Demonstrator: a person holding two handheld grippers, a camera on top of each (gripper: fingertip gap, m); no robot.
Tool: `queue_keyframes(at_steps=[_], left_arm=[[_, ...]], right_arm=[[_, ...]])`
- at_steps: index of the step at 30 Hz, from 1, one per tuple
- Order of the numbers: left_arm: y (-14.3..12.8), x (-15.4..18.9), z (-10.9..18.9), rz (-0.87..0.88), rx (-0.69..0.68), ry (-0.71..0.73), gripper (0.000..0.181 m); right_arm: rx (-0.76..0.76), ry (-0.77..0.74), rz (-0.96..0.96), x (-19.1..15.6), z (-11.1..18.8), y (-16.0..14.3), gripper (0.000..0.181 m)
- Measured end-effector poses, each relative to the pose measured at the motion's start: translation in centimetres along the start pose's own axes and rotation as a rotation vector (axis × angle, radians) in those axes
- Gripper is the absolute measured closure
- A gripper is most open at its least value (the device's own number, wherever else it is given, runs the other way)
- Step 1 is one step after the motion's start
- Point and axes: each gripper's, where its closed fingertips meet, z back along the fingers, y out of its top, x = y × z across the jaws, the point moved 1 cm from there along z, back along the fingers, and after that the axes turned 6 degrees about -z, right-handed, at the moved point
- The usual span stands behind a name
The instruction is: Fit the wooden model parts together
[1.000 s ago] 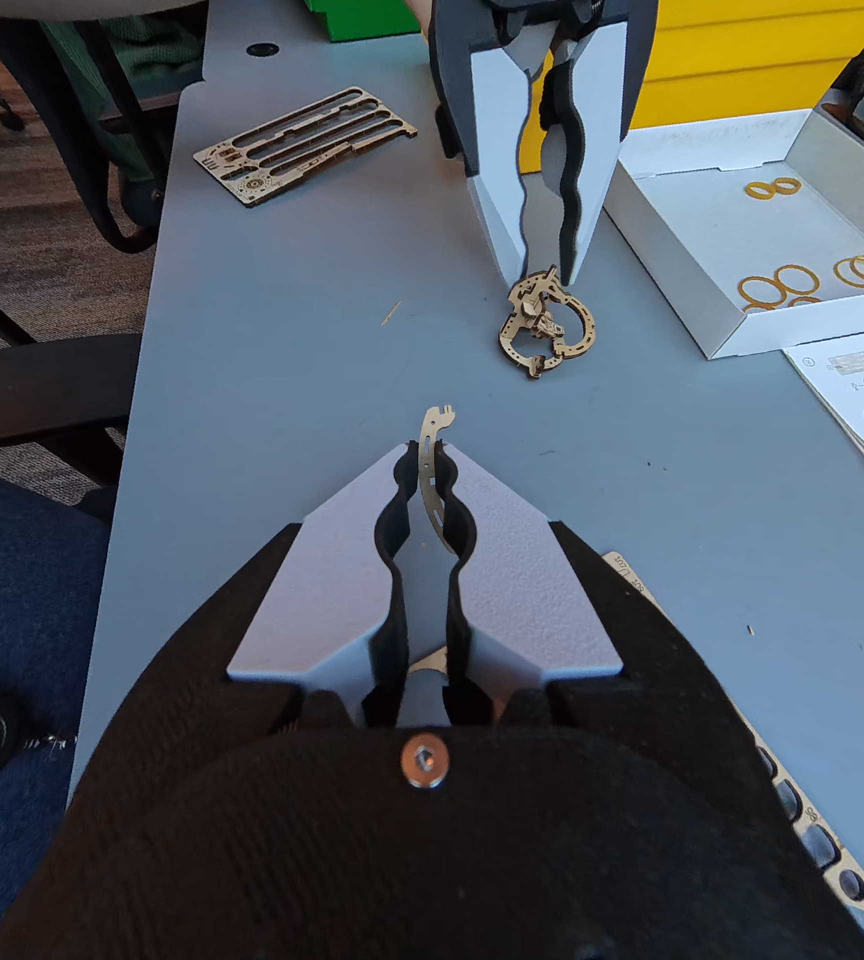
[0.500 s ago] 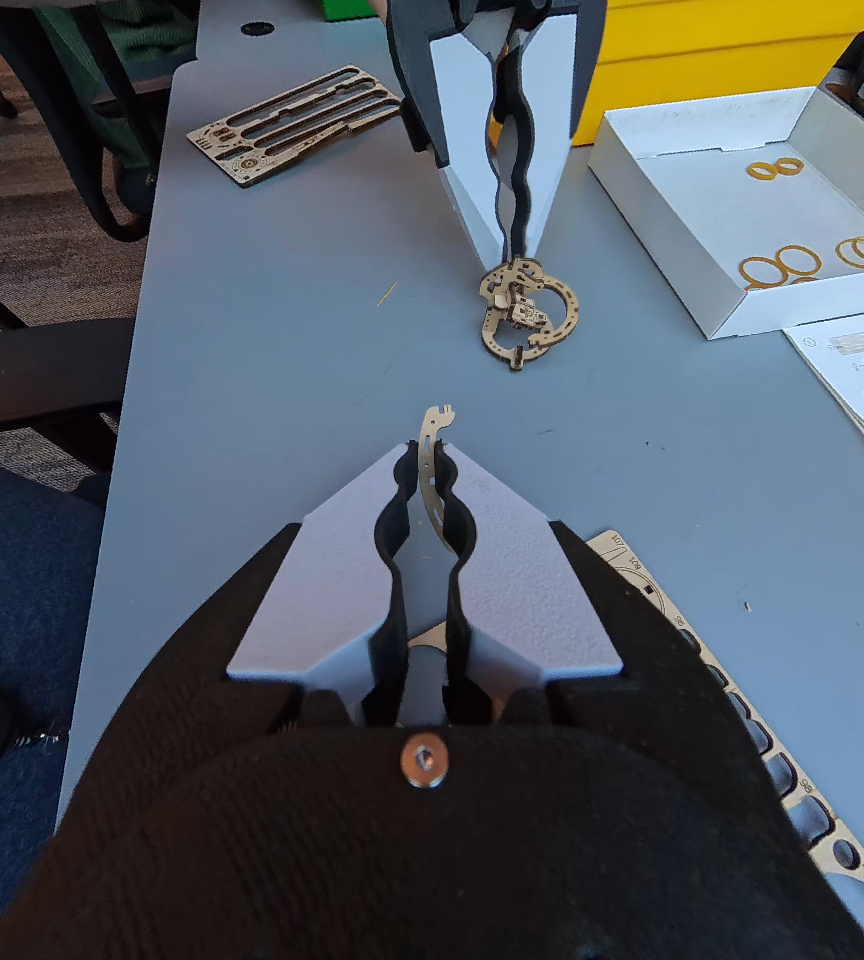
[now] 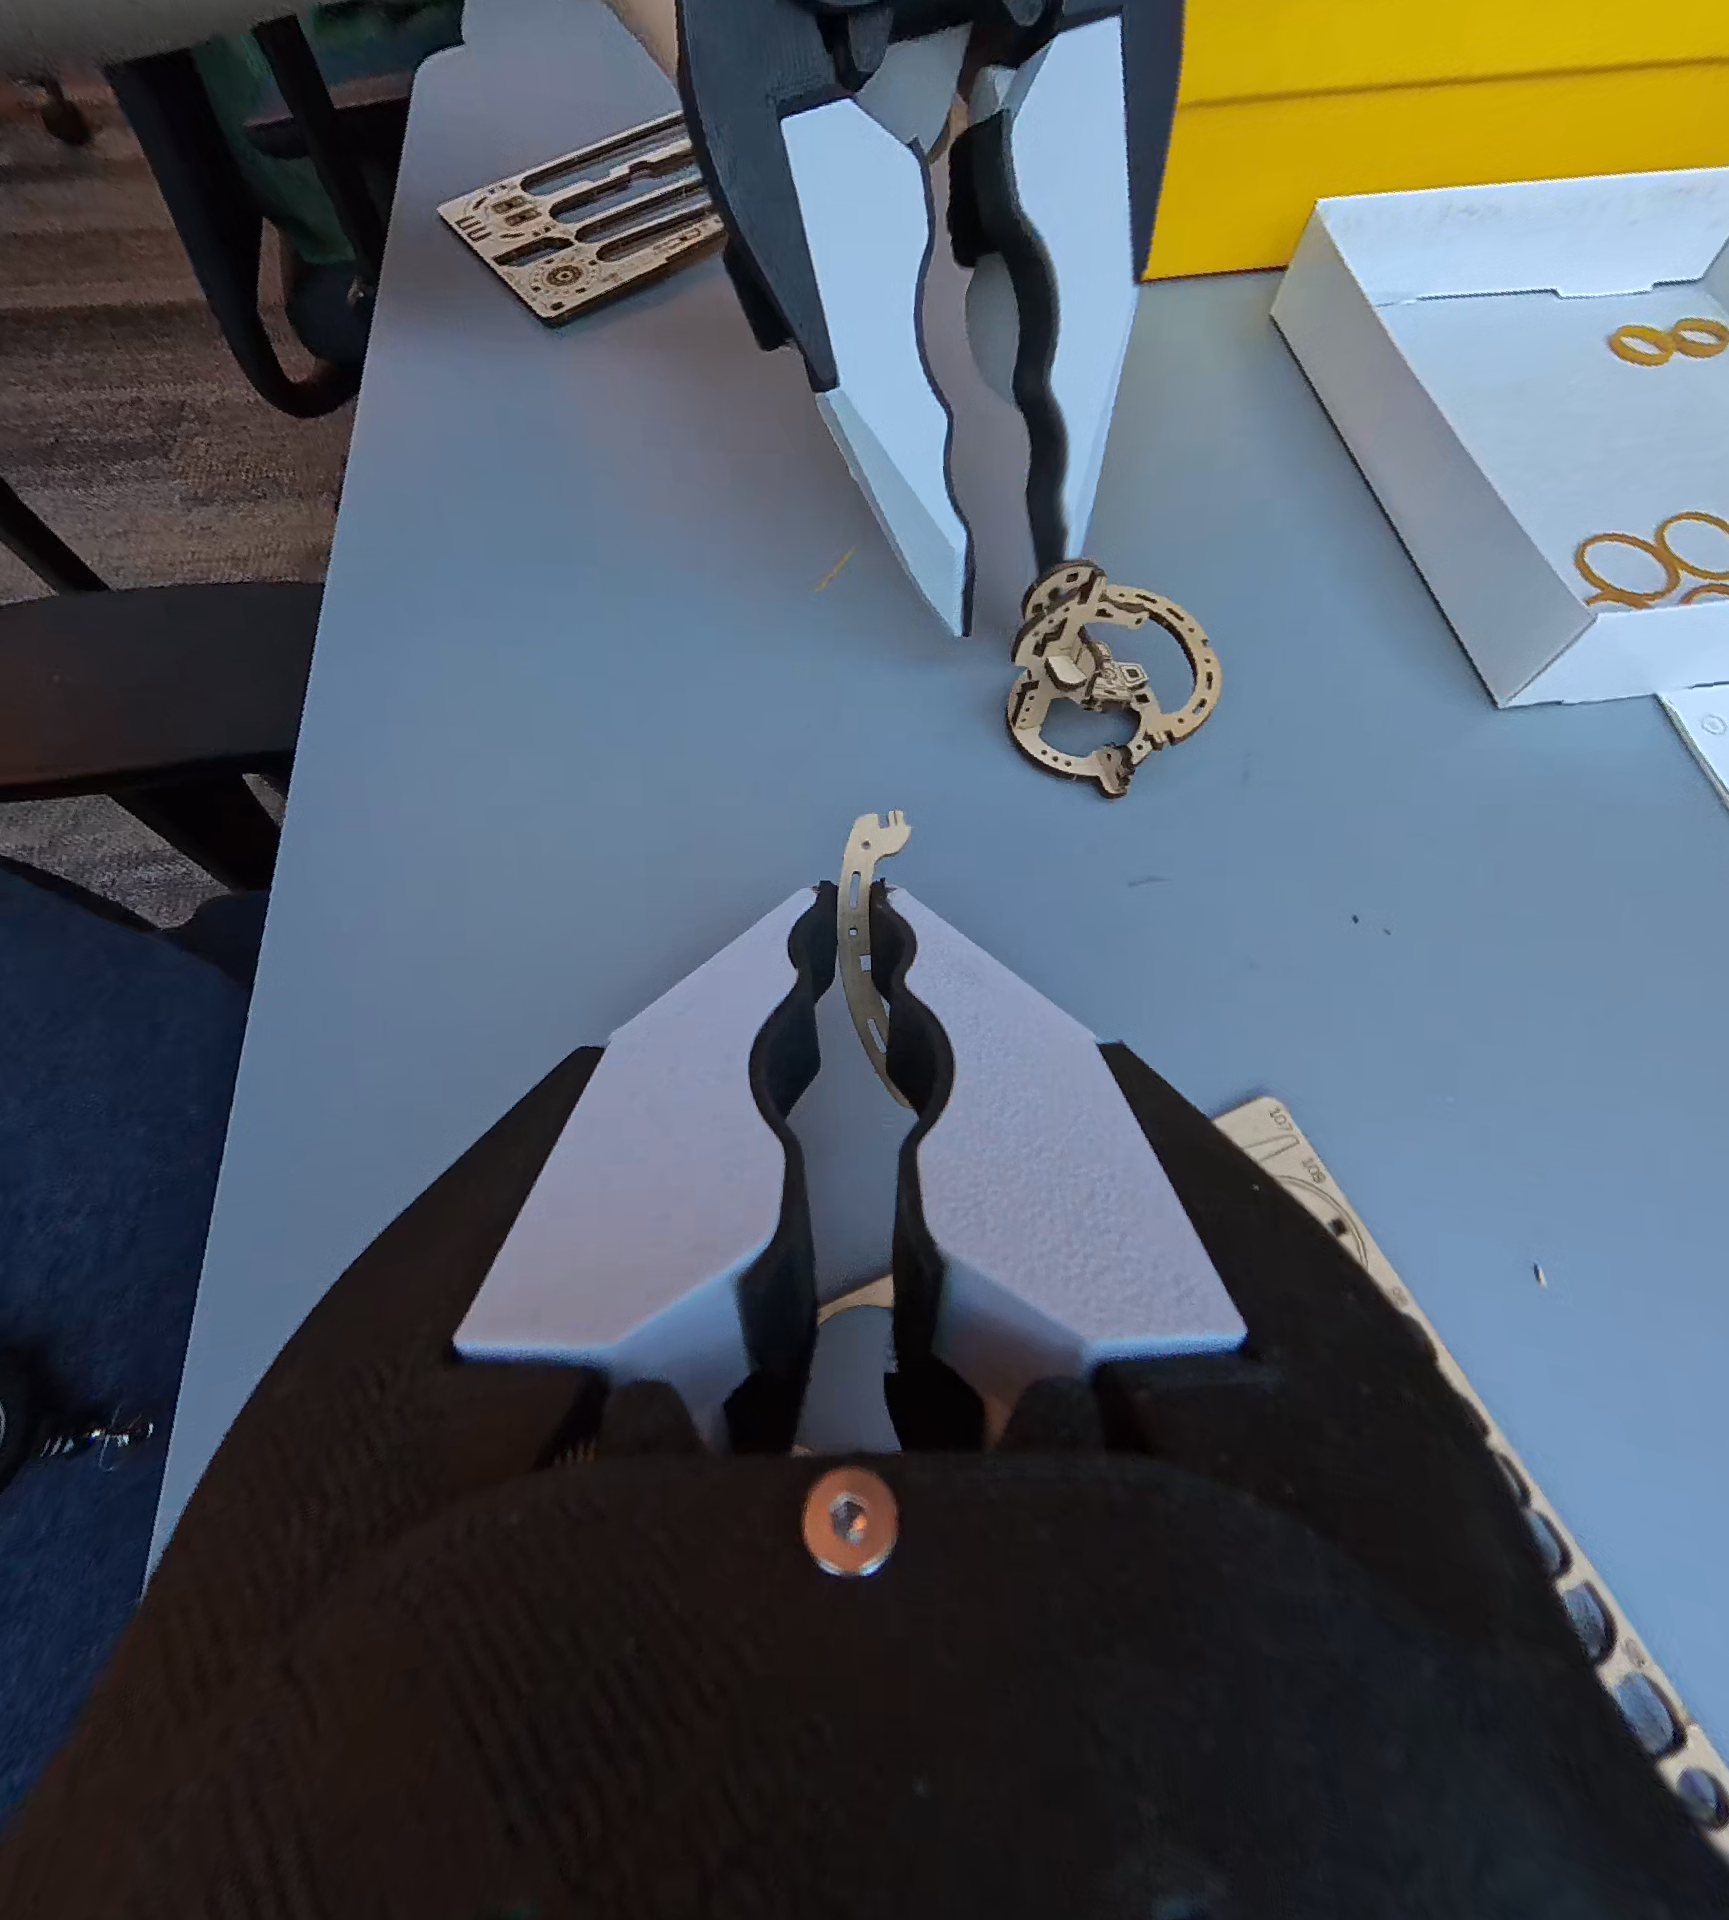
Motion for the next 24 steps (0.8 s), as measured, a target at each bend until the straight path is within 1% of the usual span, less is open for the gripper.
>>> queue_keyframes(at_steps=[1,5,7,9,11,14,16,17,20,24], left_arm=[[0.0,-0.1,0.3,0.031,0.022,0.015,0.155],[-0.2,-0.3,1.8,0.200,0.130,0.053,0.152],[0.2,0.2,2.6,0.320,0.229,0.055,0.152],[0.8,1.3,3.2,0.441,0.340,0.011,0.152],[0.6,2.2,3.5,0.547,0.411,-0.013,0.151],[0.1,3.2,3.3,0.704,0.465,-0.048,0.151],[0.7,4.0,3.3,0.789,0.525,-0.119,0.154],[0.9,4.0,3.3,0.827,0.546,-0.128,0.154],[1.3,4.3,3.0,0.912,0.576,-0.154,0.158],[1.8,5.1,2.5,0.964,0.600,-0.227,0.157]], right_arm=[[-0.006,0.007,0.008,-0.1,-0.2,0.1,0.177],[-0.049,0.012,0.043,0.2,-1.3,0.7,0.177],[-0.067,0.007,0.062,0.2,-2.1,1.2,0.177],[-0.072,0.005,0.103,0.1,-3.1,1.7,0.177],[-0.092,-0.023,0.148,0.2,-4.0,1.7,0.177],[-0.099,-0.053,0.220,-0.1,-5.1,1.9,0.177],[-0.094,-0.082,0.261,-0.2,-5.6,2.0,0.177],[-0.090,-0.093,0.280,-0.2,-5.7,2.0,0.177],[-0.064,-0.132,0.318,-0.5,-5.9,2.4,0.177],[-0.019,-0.187,0.385,-0.9,-5.8,3.2,0.177]])
